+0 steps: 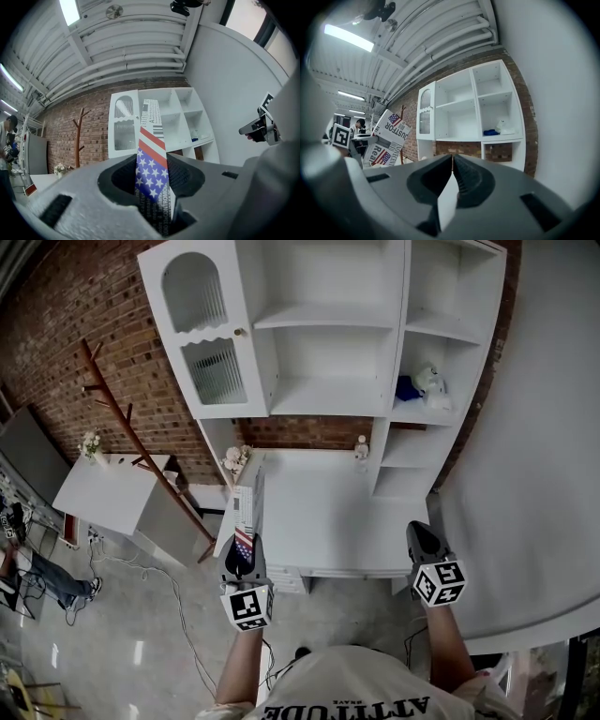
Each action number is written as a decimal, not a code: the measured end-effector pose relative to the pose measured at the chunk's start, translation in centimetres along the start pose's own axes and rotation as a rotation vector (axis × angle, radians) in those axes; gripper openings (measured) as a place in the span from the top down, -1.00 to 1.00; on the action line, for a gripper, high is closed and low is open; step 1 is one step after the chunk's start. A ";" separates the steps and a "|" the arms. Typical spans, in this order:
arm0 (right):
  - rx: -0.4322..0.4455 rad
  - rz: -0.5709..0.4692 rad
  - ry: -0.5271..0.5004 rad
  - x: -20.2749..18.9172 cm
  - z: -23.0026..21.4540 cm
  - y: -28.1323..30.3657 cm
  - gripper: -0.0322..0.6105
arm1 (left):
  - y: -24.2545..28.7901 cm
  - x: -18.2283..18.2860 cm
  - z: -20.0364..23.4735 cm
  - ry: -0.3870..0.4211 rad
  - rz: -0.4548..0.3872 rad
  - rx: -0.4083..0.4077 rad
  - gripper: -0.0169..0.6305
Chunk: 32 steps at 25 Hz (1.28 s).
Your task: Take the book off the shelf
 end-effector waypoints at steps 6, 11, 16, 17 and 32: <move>-0.008 -0.012 0.004 0.0 0.0 -0.3 0.80 | 0.0 -0.2 -0.2 -0.011 -0.010 0.000 0.40; -0.016 -0.008 0.010 -0.1 -0.2 -0.6 0.80 | -0.2 -0.3 -0.3 -0.020 -0.010 -0.002 0.40; -0.013 -0.006 0.012 0.0 0.1 -0.8 0.80 | -0.4 -0.3 -0.5 -0.025 -0.007 -0.016 0.40; -0.014 -0.007 0.013 0.1 0.2 -0.8 0.80 | -0.4 -0.3 -0.6 -0.026 -0.005 -0.021 0.40; -0.008 -0.014 0.044 0.0 0.4 -1.0 0.80 | -0.5 -0.3 -0.8 -0.036 -0.010 -0.030 0.40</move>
Point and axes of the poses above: the fingertips, and each gripper's own axes: y forward along the fingers, z to its left, x out of its top, the point moved 10 cm from there along -y, backward along the fingers, and after that the axes turned 8 degrees about -y, right-handed, at the moved point
